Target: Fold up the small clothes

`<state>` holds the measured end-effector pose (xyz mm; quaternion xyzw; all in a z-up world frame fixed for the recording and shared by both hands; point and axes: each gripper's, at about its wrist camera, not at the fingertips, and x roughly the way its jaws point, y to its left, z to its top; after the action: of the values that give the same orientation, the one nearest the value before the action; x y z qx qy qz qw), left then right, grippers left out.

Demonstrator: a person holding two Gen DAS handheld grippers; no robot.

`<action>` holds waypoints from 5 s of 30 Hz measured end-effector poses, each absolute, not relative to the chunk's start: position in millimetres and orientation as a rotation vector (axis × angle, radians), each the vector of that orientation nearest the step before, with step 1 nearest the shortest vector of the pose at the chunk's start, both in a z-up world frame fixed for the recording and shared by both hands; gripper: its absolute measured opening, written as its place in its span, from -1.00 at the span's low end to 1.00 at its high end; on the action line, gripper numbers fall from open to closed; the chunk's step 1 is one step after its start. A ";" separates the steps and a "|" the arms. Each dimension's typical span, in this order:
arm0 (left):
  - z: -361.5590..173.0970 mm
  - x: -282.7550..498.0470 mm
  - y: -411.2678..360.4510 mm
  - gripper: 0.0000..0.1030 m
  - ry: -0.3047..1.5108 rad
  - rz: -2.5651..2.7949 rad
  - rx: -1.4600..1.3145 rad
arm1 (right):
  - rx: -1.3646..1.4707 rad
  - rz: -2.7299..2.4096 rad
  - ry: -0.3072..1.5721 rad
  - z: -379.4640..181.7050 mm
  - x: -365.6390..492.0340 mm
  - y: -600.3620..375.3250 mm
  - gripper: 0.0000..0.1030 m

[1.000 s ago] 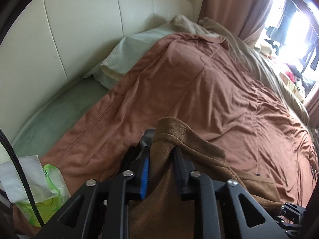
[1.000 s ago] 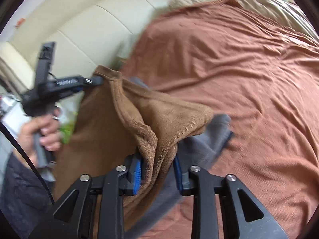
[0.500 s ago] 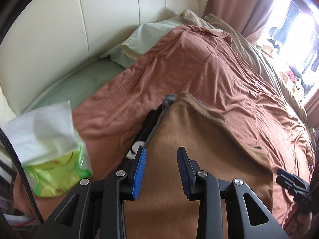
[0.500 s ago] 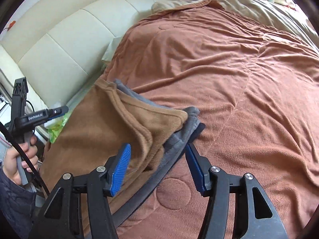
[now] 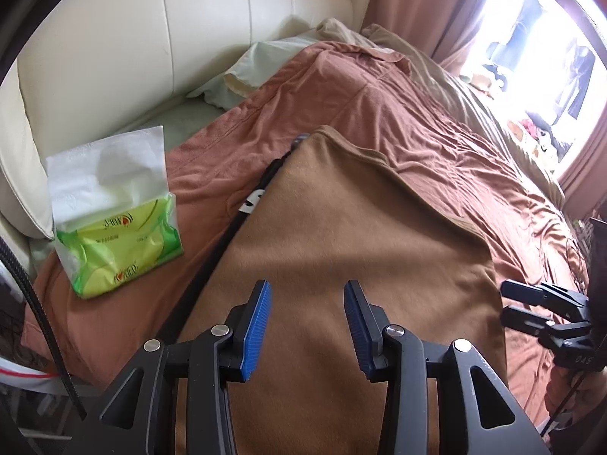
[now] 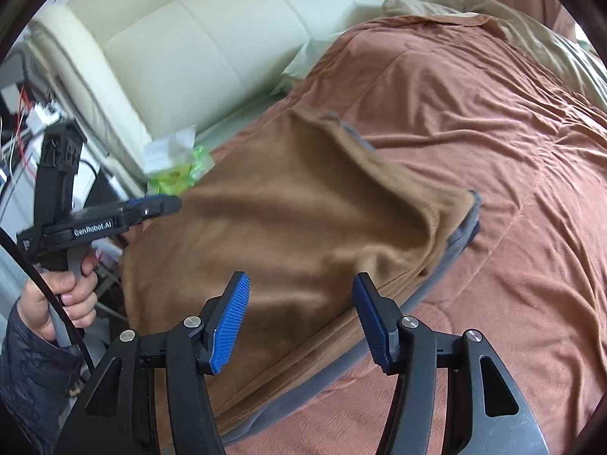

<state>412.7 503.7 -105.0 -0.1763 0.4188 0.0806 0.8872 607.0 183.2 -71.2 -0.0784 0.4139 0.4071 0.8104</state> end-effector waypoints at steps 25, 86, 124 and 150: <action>-108.5 345.6 388.8 -0.63 0.911 -0.001 -0.410 | -0.171 0.741 0.984 -50.0 545.9 124.1 -0.07; 55.7 87.4 38.4 0.99 0.463 -0.109 -0.067 | 0.022 0.317 0.464 55.5 129.6 -234.8 1.00; 5.0 39.0 33.2 0.99 0.386 -0.082 -0.101 | 0.048 0.234 0.377 -21.8 76.0 -257.2 1.00; 8.1 32.3 27.4 0.99 0.366 -0.085 -0.085 | 0.082 0.220 0.384 -22.9 79.3 -267.5 1.00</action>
<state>32.3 27.4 8.1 -0.0423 0.1821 -0.0423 0.9815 79.3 -267.5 -22.9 0.0408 0.1905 0.1092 0.9747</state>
